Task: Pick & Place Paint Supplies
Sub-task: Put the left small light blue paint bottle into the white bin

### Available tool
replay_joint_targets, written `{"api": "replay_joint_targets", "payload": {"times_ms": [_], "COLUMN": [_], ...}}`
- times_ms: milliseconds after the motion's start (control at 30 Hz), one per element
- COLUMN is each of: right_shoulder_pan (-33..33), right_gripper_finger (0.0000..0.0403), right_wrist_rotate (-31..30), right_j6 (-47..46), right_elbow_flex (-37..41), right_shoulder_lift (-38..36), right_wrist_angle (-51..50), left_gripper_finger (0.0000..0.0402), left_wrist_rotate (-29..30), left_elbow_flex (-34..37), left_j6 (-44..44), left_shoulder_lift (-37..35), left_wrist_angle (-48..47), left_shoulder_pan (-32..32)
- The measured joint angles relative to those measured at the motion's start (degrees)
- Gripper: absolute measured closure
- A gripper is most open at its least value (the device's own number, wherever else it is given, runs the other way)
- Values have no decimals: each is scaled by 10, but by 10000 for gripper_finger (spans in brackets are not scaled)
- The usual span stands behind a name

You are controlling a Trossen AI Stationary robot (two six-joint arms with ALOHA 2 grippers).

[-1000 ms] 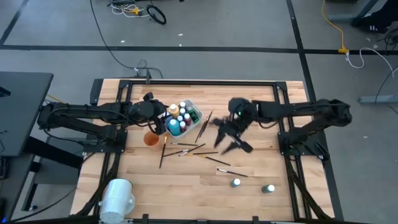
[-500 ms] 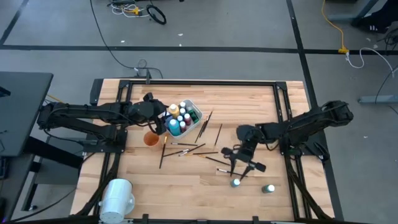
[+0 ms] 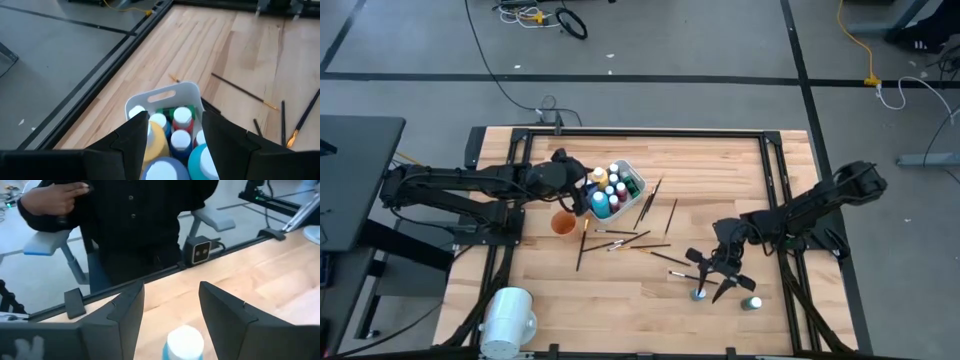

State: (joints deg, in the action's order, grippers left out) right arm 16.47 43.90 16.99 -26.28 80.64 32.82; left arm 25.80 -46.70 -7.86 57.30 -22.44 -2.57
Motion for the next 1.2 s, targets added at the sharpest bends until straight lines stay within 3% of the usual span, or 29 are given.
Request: {"api": "replay_joint_targets", "payload": {"times_ms": [167, 367, 567, 867, 967, 1200], "right_shoulder_pan": [17, 21, 21, 17, 13, 4], "right_gripper_finger": [209, 209, 213, 292, 293, 293], "right_wrist_rotate": [-4, -76, -72, -90, -92, -208], "right_j6": [0, -18, -58, -42, -49, -44], "right_elbow_flex": [0, 0, 0, 0, 0, -1], "right_shoulder_lift": [25, 67, 94, 105, 105, 105], "right_wrist_angle": [12, 51, 48, 50, 59, 223], "left_gripper_finger": [205, 205, 205, 205, 205, 205], "left_wrist_rotate": [0, 0, -25, -27, -27, -27], "left_elbow_flex": [0, 0, 0, 0, 0, 0], "left_j6": [0, 1, 13, 14, 15, 32], "left_shoulder_lift": [0, 0, 0, 0, 0, 0], "left_wrist_angle": [1, 1, 1, 1, 1, 1], "left_shoulder_pan": [0, 0, 0, 0, 0, 0]}}
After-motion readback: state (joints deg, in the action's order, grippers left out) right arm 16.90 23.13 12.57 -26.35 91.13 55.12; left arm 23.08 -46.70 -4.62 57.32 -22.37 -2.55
